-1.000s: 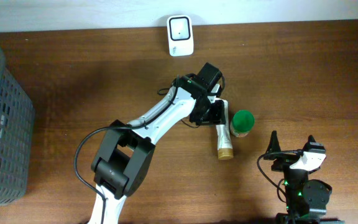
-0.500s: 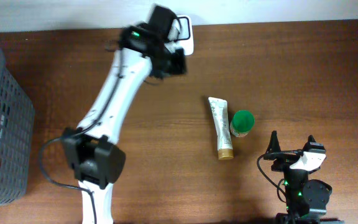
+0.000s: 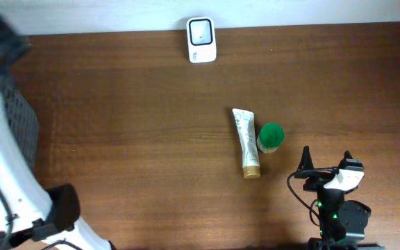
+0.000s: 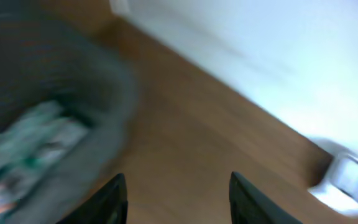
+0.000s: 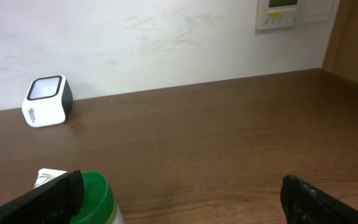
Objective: Scan the item barcode
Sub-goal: 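Reach left gripper into basket and grasp the light green packet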
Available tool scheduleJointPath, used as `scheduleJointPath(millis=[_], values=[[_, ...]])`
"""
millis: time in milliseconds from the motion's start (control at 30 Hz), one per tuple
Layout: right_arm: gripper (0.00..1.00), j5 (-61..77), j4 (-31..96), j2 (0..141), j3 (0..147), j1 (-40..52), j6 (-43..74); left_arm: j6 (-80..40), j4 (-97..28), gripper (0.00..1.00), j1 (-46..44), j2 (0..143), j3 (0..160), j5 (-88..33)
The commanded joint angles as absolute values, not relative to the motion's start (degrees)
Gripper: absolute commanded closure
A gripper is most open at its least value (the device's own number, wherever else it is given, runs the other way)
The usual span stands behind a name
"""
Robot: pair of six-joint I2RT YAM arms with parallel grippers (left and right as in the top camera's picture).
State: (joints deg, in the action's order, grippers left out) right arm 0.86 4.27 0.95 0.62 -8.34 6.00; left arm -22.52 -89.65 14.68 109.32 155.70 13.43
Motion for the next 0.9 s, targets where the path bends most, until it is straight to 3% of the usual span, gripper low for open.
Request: scheduleJointPath(millis=[0,233,433,700,867], values=[[0.02,0.16,4.56,0.84,0.32,-8.64,6.0,-26.3,-89.34,0.52,23.86,111.11,152.33,19.16],[0.02,0.16,4.56,0.84,0.32,-8.64,6.0,-26.02,-83.85,0.51,36.1,112.09,138.43,20.23],[0.02,0.16,4.56,0.84,0.32,-8.64,6.0,-16.29,-70.65,0.49,42.15,112.64,122.23,20.38],[0.02,0.16,4.56,0.84,0.32,-8.64,6.0,4.99,-54.65,0.41,43.68,114.89,109.54,20.4],[0.02,0.16,4.56,0.84,0.32,-8.64,6.0,13.69,-51.68,0.39,43.68,119.42,107.92,20.05]])
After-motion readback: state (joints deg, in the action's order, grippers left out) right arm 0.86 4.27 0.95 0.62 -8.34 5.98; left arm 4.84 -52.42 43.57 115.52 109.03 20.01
